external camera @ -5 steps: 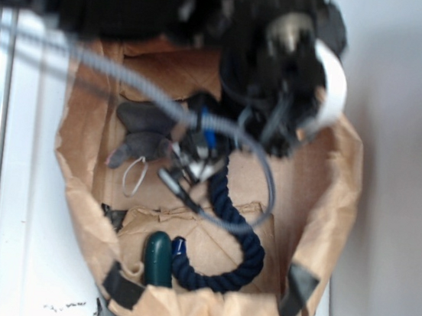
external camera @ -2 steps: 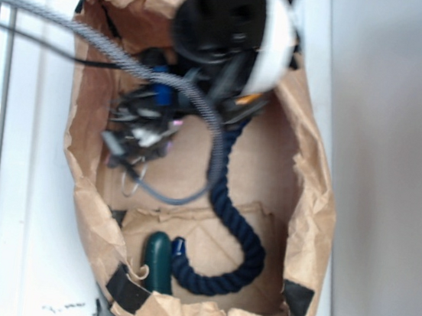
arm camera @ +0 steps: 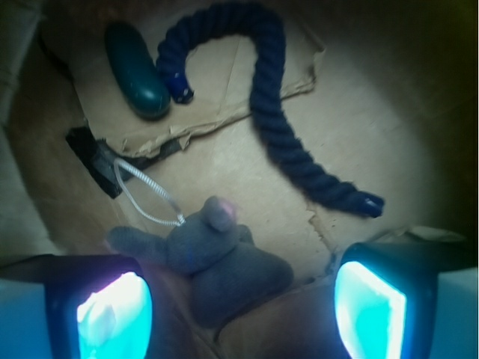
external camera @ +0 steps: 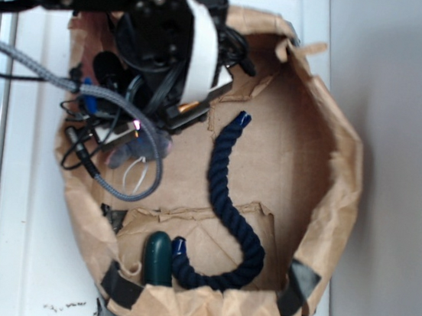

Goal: Grab the gray animal.

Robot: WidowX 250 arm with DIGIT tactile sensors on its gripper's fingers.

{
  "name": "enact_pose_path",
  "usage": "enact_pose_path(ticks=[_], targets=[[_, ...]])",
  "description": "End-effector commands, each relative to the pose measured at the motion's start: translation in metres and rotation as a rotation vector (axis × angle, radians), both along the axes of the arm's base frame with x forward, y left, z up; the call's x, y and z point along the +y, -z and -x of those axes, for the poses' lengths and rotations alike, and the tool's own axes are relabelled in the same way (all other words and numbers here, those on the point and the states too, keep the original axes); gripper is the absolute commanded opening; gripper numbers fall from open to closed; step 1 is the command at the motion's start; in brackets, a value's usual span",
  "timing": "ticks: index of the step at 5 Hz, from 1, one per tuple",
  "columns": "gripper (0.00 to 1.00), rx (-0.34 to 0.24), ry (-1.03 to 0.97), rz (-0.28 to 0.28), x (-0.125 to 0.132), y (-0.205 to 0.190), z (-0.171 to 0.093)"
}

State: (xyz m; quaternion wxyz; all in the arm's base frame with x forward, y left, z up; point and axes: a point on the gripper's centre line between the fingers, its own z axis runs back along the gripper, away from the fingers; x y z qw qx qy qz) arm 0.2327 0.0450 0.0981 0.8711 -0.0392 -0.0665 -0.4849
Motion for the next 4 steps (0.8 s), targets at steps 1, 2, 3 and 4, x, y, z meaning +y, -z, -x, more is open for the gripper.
enact_pose_path(ticks=[1,2,3,4], targets=[[1.00,0.032,0.053,-0.057,-0.0061,0.0088,-0.0193],[1.00,0.097,0.082,-0.058,-0.0116,0.0136,-0.0209],[1.00,0.107,0.098,-0.055,-0.0136,0.0121,-0.0168],[1.00,0.105,0.112,-0.050,-0.0102,0.0110,-0.0166]])
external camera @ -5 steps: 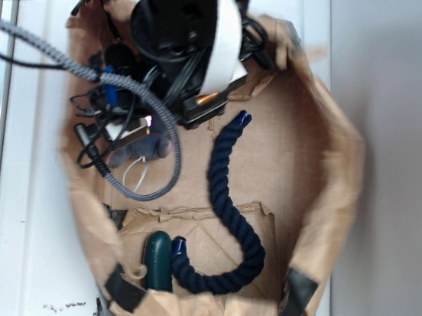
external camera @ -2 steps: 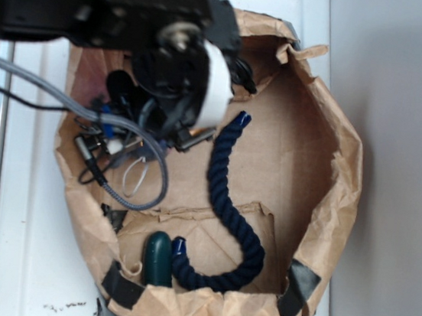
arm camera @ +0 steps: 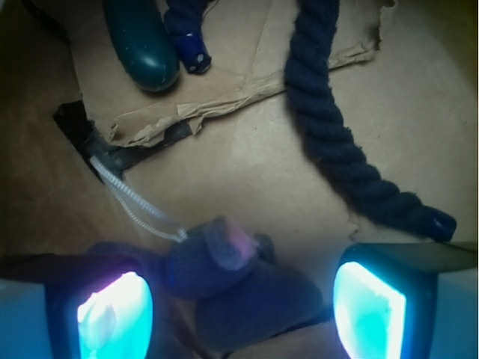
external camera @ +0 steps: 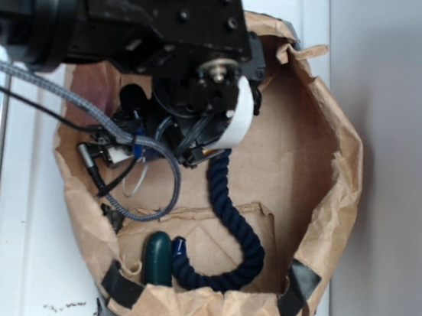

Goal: Grab the gray animal.

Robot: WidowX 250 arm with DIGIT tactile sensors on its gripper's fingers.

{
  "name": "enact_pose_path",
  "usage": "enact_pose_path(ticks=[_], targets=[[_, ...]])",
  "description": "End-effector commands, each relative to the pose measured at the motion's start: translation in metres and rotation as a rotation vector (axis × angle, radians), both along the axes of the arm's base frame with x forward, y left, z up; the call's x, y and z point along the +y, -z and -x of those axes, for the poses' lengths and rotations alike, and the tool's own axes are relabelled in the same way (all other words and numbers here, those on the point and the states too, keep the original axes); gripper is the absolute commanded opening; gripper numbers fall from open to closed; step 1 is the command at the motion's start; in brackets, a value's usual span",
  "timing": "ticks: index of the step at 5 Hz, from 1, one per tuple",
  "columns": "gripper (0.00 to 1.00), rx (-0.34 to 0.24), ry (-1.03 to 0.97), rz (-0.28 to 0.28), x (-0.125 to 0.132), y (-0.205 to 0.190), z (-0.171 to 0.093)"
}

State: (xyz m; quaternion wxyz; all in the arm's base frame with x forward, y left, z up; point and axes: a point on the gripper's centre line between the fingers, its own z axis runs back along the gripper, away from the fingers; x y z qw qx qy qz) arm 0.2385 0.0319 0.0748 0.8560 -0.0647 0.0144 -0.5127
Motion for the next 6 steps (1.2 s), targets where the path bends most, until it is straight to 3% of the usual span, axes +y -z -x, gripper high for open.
enact_pose_path(ticks=[1,2,3,4,5,6], targets=[[1.00,-0.075,0.075,-0.030,0.012,-0.005,-0.007],[1.00,-0.057,0.108,-0.039,0.016,-0.005,-0.002],[1.00,0.051,0.172,-0.032,0.015,0.000,0.006],[1.00,0.039,0.166,-0.067,0.012,0.021,0.004],[1.00,-0.023,0.142,-0.072,0.007,0.049,0.003],[1.00,-0.050,0.130,-0.069,0.006,0.063,0.010]])
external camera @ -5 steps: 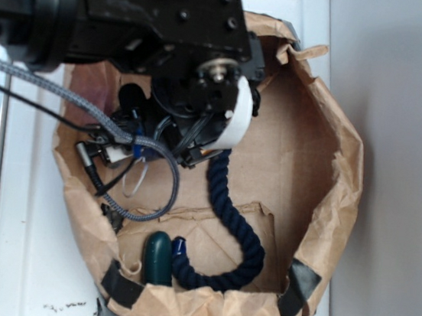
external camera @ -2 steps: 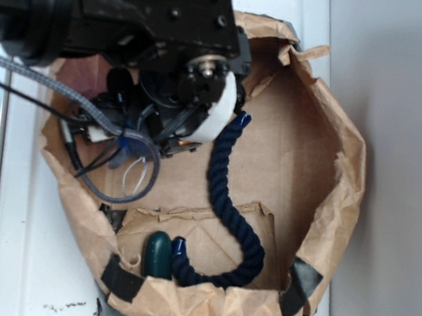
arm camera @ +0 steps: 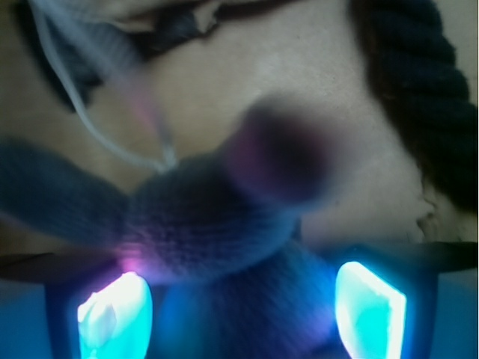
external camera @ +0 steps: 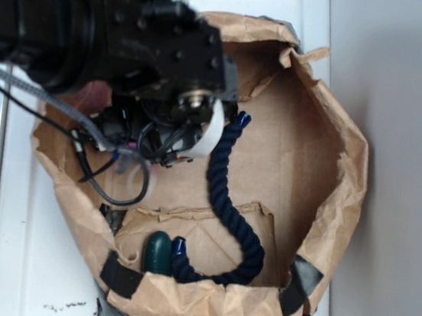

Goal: Grab the gray animal.

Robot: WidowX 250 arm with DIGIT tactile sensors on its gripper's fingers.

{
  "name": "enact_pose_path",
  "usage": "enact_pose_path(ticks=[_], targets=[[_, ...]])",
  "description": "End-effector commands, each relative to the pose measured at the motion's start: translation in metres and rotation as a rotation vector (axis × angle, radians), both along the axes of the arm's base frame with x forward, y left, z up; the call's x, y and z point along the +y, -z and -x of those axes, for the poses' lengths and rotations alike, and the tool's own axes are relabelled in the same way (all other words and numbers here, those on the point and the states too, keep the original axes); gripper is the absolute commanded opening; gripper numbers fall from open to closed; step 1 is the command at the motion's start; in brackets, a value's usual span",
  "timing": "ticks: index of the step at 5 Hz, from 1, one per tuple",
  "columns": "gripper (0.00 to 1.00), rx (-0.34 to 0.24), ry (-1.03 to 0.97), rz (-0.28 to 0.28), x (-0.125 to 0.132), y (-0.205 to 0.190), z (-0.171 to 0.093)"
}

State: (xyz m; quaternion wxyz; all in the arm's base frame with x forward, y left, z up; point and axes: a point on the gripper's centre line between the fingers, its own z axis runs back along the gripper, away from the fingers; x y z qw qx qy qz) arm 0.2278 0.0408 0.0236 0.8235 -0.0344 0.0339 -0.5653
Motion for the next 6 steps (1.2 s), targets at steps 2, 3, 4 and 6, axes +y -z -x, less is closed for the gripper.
enact_pose_path(ticks=[2,3,4,6], targets=[[0.00,-0.095,-0.019,0.003,-0.002,0.019,-0.001],[0.00,-0.110,-0.050,0.036,-0.005,0.001,-0.007],[0.00,-0.112,-0.093,0.103,-0.010,-0.034,-0.013],[0.00,-0.137,-0.089,0.280,-0.024,-0.106,-0.006]])
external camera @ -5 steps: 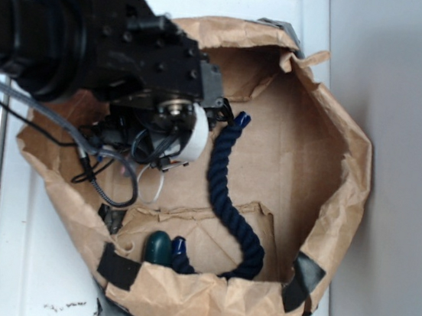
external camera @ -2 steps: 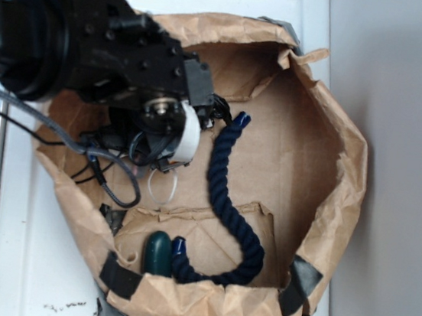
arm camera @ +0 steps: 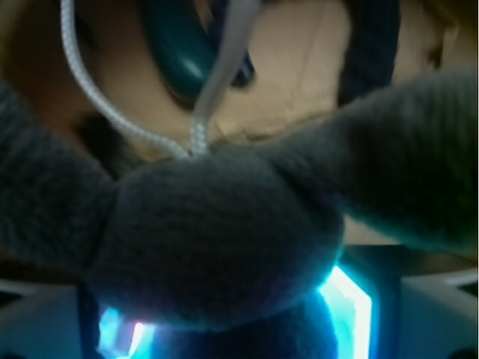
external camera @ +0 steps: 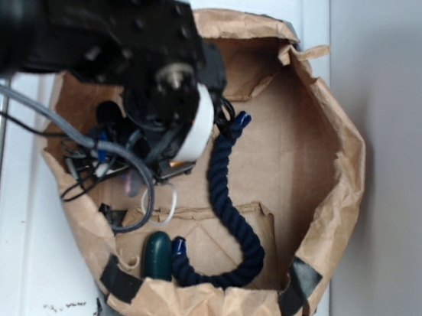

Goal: Grab the gray animal.

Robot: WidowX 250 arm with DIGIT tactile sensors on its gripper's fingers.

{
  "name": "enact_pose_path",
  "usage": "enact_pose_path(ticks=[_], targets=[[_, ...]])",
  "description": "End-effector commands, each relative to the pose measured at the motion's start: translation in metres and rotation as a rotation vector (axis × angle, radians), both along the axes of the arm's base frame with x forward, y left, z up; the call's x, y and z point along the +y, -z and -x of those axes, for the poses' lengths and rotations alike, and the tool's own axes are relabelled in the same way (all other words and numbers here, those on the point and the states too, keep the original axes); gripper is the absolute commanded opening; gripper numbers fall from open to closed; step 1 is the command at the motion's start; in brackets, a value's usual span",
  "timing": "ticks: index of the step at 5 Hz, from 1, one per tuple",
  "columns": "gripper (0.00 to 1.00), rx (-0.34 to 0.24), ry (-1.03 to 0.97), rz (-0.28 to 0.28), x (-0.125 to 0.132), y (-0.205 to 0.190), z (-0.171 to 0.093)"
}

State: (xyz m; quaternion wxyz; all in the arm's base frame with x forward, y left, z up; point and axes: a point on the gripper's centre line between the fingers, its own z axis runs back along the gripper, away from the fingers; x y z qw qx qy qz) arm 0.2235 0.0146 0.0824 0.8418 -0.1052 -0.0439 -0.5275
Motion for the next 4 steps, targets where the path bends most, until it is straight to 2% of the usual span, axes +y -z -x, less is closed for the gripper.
enact_pose_path(ticks=[1,2,3,4], targets=[[0.00,-0.145,-0.057,0.140,-0.005,-0.082,-0.012],[0.00,-0.198,-0.171,0.168,-0.006,-0.095,-0.017],[0.00,-0.265,-0.325,0.134,-0.006,-0.094,-0.020],[1.00,-0.265,-0.325,0.134,-0.006,-0.094,-0.020]])
